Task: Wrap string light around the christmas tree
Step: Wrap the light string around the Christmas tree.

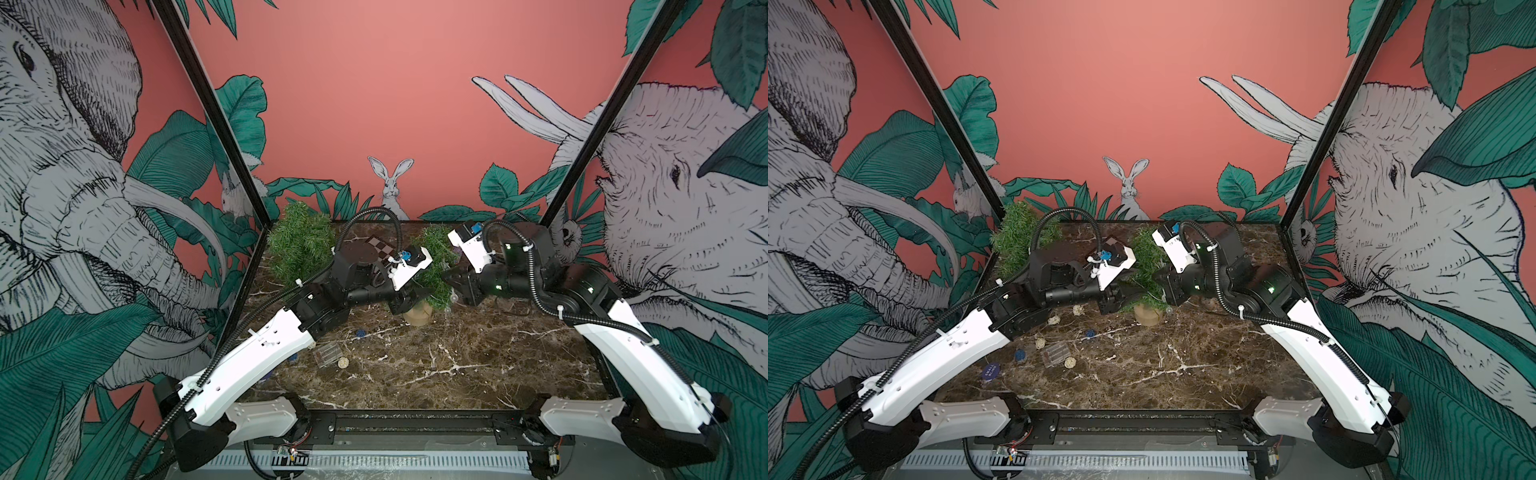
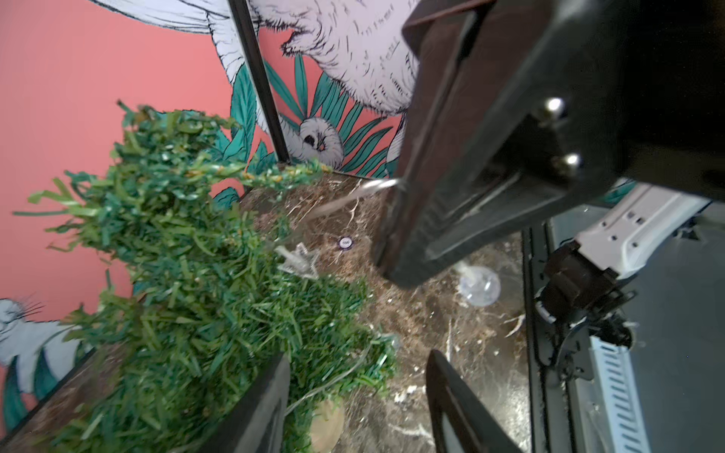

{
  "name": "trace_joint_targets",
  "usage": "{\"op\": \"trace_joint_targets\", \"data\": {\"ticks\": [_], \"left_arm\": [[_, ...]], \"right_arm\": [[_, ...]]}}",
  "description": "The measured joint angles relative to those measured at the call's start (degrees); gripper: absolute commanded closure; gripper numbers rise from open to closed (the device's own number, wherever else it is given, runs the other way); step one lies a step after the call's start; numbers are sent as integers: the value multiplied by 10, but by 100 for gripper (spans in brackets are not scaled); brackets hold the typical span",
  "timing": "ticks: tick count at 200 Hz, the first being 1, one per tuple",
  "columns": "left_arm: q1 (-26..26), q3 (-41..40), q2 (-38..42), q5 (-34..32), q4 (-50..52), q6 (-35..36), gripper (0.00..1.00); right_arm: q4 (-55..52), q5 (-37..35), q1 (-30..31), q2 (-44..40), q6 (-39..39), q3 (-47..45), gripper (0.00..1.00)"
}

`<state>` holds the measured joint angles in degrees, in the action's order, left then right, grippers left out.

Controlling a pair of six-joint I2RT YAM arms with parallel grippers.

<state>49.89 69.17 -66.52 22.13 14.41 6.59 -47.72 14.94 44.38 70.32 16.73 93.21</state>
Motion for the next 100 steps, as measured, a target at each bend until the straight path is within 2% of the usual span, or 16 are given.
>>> {"op": "trace_joint_targets", "data": {"ticks": [36, 61, 71, 88, 100], "left_arm": [[1, -28, -4, 44, -57, -84, 41], [-2, -52, 0, 51, -91, -123, 46], [-2, -60, 1, 49, -96, -130, 54], [-2, -61, 1, 44, -96, -138, 74], [-2, -61, 1, 39, -98, -145, 85]], "right_arm": [[117, -1, 26, -3, 79, -64, 100], [163, -9, 38, 3, 110, -83, 100], [181, -10, 40, 5, 119, -86, 100], [207, -10, 43, 7, 132, -92, 100], [218, -10, 43, 7, 138, -95, 100]]}}
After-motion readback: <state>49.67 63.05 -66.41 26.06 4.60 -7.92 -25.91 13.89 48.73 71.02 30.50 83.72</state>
